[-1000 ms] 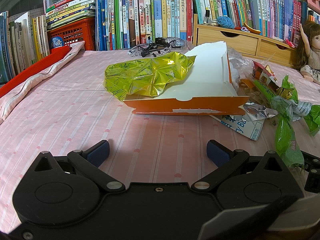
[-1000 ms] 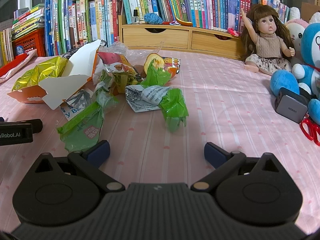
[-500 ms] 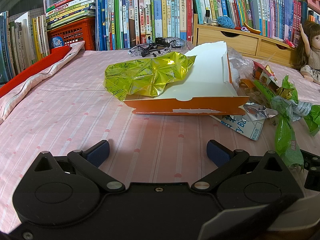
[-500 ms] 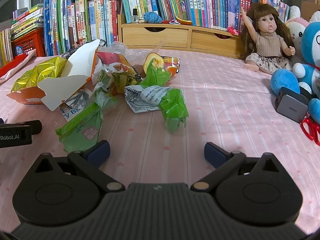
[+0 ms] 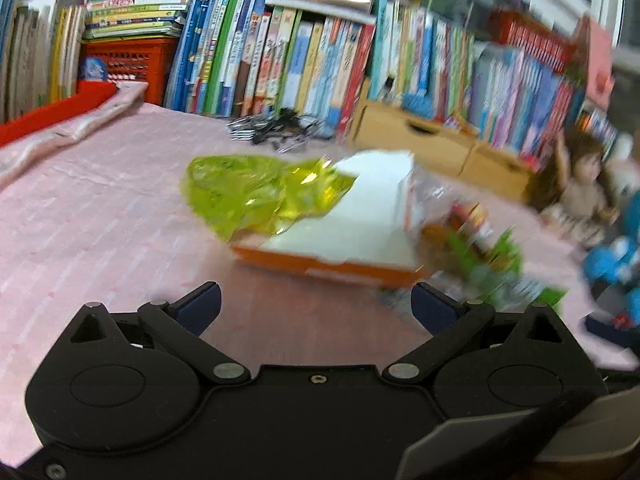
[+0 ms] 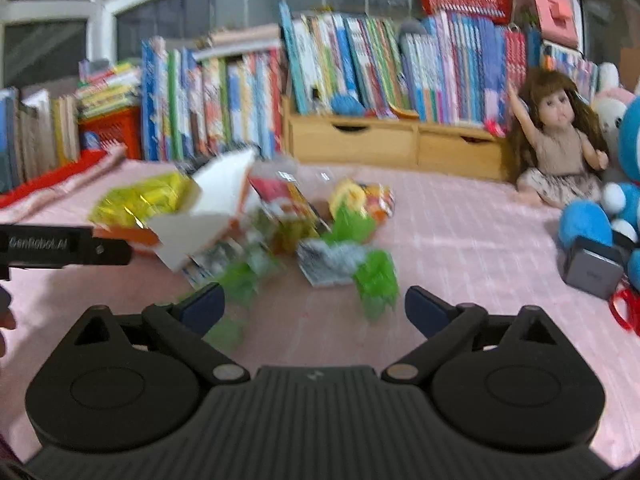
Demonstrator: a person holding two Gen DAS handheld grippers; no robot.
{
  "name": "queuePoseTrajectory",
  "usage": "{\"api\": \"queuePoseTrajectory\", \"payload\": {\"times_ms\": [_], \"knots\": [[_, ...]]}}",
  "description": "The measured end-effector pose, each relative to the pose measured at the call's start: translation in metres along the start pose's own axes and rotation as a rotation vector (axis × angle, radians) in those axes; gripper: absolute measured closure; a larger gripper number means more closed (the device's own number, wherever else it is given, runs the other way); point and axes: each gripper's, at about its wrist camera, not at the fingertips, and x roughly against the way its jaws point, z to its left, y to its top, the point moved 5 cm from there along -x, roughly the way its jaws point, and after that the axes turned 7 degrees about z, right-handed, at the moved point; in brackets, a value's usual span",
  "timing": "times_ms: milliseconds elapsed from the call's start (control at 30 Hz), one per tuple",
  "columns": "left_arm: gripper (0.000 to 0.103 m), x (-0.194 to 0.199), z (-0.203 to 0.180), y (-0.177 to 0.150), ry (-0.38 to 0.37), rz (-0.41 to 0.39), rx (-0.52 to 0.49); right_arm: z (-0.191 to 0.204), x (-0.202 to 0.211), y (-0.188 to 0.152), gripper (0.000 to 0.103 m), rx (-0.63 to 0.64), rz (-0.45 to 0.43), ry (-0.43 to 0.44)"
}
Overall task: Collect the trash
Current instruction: 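Grasp the white-and-orange paper box with the left tool while the right tool grasps a green plastic wrapper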
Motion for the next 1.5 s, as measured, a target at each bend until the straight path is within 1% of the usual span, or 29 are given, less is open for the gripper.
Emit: {"api": "queuePoseTrajectory", "payload": {"times_ms": [67, 133, 233, 267, 333, 367, 433, 467, 500, 533, 567, 600, 633, 667, 700, 767, 900, 1033, 1100, 1133, 1167, 1200, 1233, 1300, 1367, 1433, 1500], "knots": [[0.005, 0.000, 0.001, 0.008, -0.071, 0.011, 0.061, 0.004, -0.002, 0.002, 0.010, 0.002, 0.012, 0.042], [0.009, -0.005, 0.002, 0.014, -0.108, 0.036, 0.102, 0.011, -0.007, 0.002, 0.012, 0.021, 0.030, 0.074], [0.018, -0.018, 0.003, 0.020, -0.105, 0.074, 0.139, 0.024, -0.015, 0.002, 0.015, 0.059, 0.054, 0.104], [0.019, -0.023, 0.003, 0.021, -0.107, 0.093, 0.152, 0.028, -0.019, 0.002, 0.015, 0.067, 0.063, 0.116], [0.026, -0.036, 0.006, 0.022, -0.101, 0.126, 0.176, 0.032, -0.026, 0.003, 0.017, 0.068, 0.082, 0.125], [0.028, -0.043, 0.007, 0.022, -0.100, 0.141, 0.188, 0.033, -0.031, 0.004, 0.019, 0.066, 0.092, 0.126], [0.036, -0.051, 0.010, 0.022, -0.109, 0.148, 0.211, 0.034, -0.039, 0.005, 0.022, 0.055, 0.111, 0.126], [0.038, -0.054, 0.010, 0.022, -0.112, 0.144, 0.215, 0.034, -0.043, 0.006, 0.027, 0.045, 0.121, 0.131], [0.045, -0.056, 0.011, 0.021, -0.110, 0.144, 0.220, 0.033, -0.045, 0.006, 0.032, 0.036, 0.130, 0.136], [0.057, -0.057, 0.012, 0.022, -0.112, 0.149, 0.228, 0.032, -0.048, 0.006, 0.036, 0.023, 0.141, 0.142], [0.063, -0.058, 0.012, 0.022, -0.113, 0.153, 0.236, 0.031, -0.050, 0.005, 0.049, 0.011, 0.151, 0.142], [0.075, -0.057, 0.011, 0.022, -0.116, 0.156, 0.238, 0.030, -0.052, 0.005, 0.062, 0.002, 0.158, 0.139], [0.079, -0.056, 0.010, 0.022, -0.117, 0.155, 0.229, 0.029, -0.052, 0.005, 0.068, -0.007, 0.160, 0.136], [0.082, -0.052, 0.007, 0.022, -0.118, 0.152, 0.218, 0.028, -0.051, 0.004, 0.075, -0.013, 0.159, 0.138], [0.084, -0.049, 0.005, 0.021, -0.113, 0.143, 0.198, 0.029, -0.048, 0.004, 0.076, -0.013, 0.154, 0.142], [0.085, -0.038, 0.000, 0.019, -0.106, 0.129, 0.168, 0.028, -0.040, 0.001, 0.080, -0.003, 0.141, 0.137], [0.086, -0.016, -0.006, 0.010, -0.117, 0.114, 0.139, 0.025, -0.021, -0.003, 0.082, 0.000, 0.123, 0.134], [0.085, 0.017, -0.005, -0.004, -0.123, 0.087, 0.095, 0.022, 0.002, -0.012, 0.082, 0.008, 0.130, 0.163], [0.083, 0.036, -0.003, -0.010, -0.136, 0.066, 0.070, 0.022, 0.014, -0.019, 0.060, 0.026, 0.139, 0.173], [0.080, 0.045, -0.001, -0.013, -0.142, 0.052, 0.062, 0.021, 0.019, -0.022, 0.056, 0.030, 0.147, 0.182], [0.077, 0.053, 0.001, -0.014, -0.143, 0.038, 0.060, 0.021, 0.022, -0.023, 0.044, 0.027, 0.150, 0.193], [0.066, 0.058, 0.004, -0.015, -0.139, 0.024, 0.059, 0.019, 0.025, -0.024, 0.032, 0.019, 0.147, 0.197], [0.052, 0.062, 0.005, -0.016, -0.133, 0.012, 0.057, 0.017, 0.027, -0.024, 0.030, 0.017, 0.143, 0.202], [0.041, 0.062, 0.009, -0.015, -0.114, 0.000, 0.054, 0.014, 0.029, -0.022, 0.024, 0.010, 0.132, 0.201], [0.040, 0.055, 0.013, -0.014, -0.083, 0.009, 0.076, 0.012, 0.027, -0.016, 0.022, 0.003, 0.114, 0.179], [0.037, 0.047, 0.019, -0.013, -0.057, 0.013, 0.109, 0.008, 0.022, -0.008, 0.022, -0.015, 0.088, 0.139], [0.036, 0.037, 0.025, -0.012, -0.037, 0.030, 0.136, 0.003, 0.016, 0.000, 0.021, -0.043, 0.069, 0.110]]}}
